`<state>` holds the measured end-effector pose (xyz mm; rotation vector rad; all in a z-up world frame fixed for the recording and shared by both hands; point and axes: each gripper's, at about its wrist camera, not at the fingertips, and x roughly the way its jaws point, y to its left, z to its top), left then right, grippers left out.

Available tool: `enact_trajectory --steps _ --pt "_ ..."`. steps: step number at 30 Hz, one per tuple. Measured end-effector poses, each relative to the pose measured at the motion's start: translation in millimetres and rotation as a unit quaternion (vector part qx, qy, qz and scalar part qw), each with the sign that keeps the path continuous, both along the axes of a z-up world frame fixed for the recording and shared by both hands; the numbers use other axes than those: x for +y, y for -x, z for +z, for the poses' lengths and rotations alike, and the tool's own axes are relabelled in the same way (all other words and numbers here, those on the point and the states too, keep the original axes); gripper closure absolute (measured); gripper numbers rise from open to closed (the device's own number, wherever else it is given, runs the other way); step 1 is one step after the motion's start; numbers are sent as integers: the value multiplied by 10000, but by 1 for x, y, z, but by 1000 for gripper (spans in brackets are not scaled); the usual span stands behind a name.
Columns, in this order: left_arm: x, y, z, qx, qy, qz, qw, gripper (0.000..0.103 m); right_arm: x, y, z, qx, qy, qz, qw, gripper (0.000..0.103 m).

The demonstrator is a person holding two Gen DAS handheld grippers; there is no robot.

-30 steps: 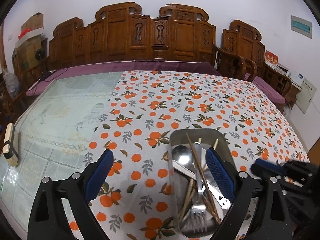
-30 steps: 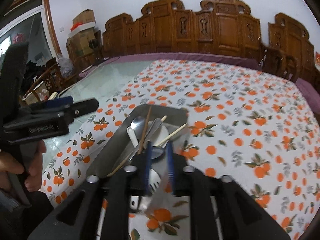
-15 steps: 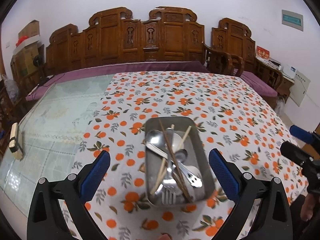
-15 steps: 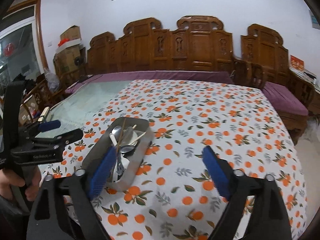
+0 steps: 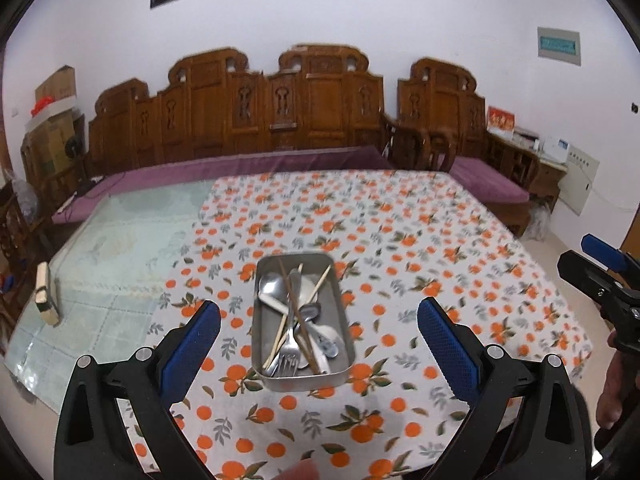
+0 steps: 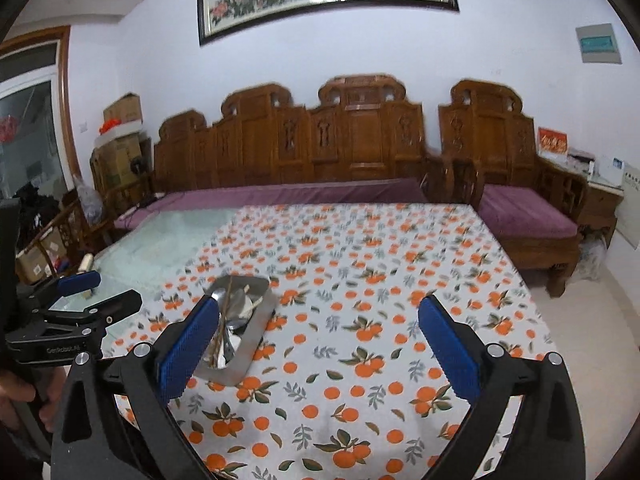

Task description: Organize utensils

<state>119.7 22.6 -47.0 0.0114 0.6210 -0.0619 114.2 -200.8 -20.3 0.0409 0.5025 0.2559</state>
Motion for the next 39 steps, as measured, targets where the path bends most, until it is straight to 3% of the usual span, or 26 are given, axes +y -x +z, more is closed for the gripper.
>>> enact_trajectory --steps 9,15,39 --pt "-13 44 55 -626 90 30 9980 8 -7 46 47 -591 -24 -33 9982 3" --pt "-17 65 73 -838 61 54 9964 8 -11 64 60 -773 -69 -59 9970 3" --pt "-12 76 79 -949 124 111 9953 8 -10 71 65 -793 -60 -92 9968 3"
